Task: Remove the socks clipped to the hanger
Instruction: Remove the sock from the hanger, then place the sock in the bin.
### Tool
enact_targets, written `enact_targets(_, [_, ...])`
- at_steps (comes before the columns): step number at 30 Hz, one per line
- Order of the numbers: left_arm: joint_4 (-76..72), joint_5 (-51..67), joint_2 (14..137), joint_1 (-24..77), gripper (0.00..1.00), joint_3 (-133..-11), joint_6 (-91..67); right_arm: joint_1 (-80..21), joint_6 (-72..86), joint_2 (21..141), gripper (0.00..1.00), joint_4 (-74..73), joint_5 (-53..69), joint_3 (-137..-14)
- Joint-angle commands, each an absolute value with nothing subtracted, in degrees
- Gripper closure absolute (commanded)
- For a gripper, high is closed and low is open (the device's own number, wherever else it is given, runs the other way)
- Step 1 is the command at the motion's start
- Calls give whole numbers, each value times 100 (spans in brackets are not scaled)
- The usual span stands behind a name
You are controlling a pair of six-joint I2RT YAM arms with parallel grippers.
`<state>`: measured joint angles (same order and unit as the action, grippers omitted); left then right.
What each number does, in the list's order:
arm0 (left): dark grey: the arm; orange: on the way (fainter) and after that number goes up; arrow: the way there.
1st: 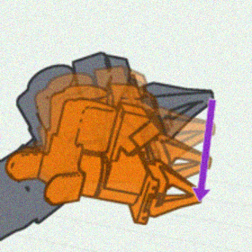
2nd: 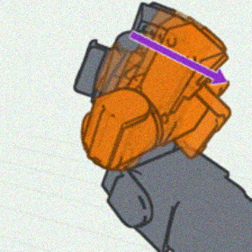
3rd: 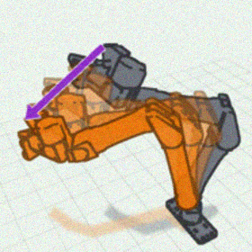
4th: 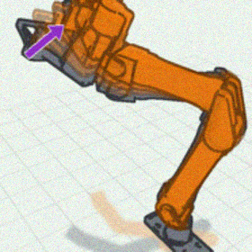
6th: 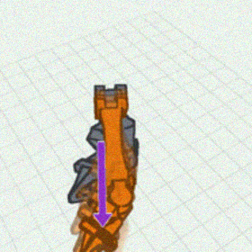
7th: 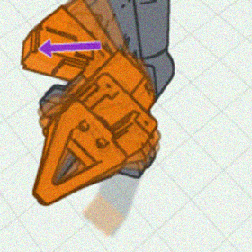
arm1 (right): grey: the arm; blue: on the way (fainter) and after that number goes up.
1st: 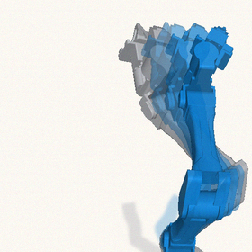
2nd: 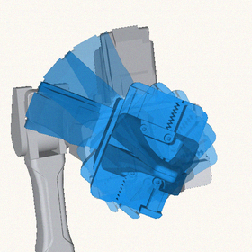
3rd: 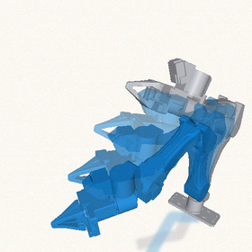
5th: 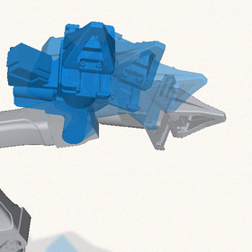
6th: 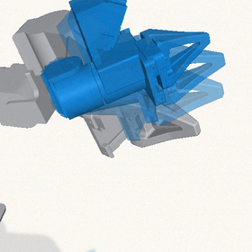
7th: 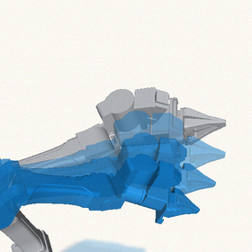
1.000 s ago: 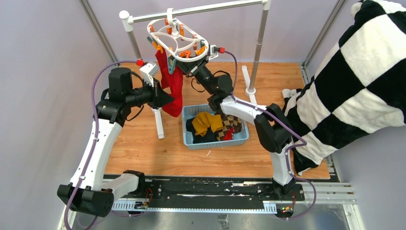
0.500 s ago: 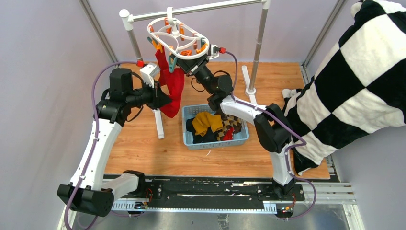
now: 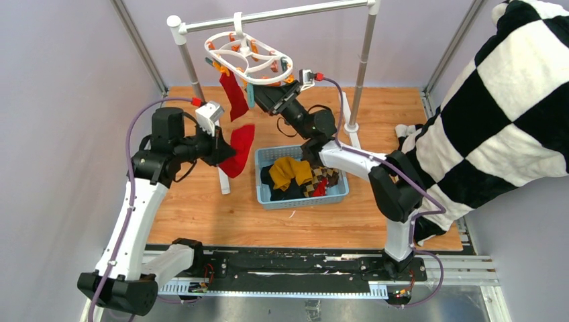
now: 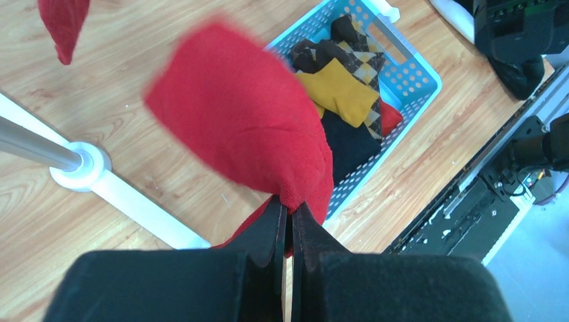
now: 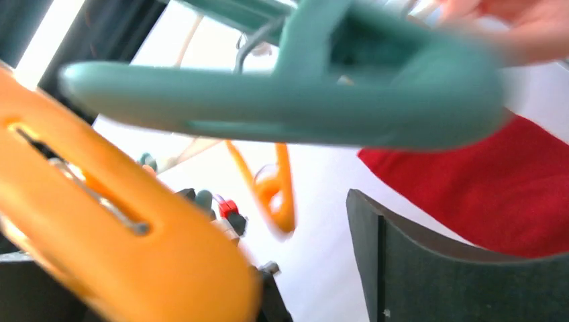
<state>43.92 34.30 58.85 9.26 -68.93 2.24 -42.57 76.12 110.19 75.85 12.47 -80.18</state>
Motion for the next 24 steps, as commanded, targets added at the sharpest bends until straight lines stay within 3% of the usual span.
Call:
enact_targets(1, [4599,3538,5543,984,100,-6798,545,-4090,7166,10420,4,7470,1612,-7287])
enact_targets(8, [4605,3572,5530,984,100,-6984,506,-3762,6782,9721,0,7020,2002,-6219])
enact_targets(15, [4597,3665,5530,984,100,-7127,475,-3801,6116,8925,2,6815,2488,-4813])
enact_targets(19, [4597,3803,5547,984,100,-7098,431,-4128,4763,8287,4,6168,2612,-4407])
enact_targets(24, [4597,4058,5536,984,100,-7075,400,-4781,2976,7697,5,4949,2673,-4831])
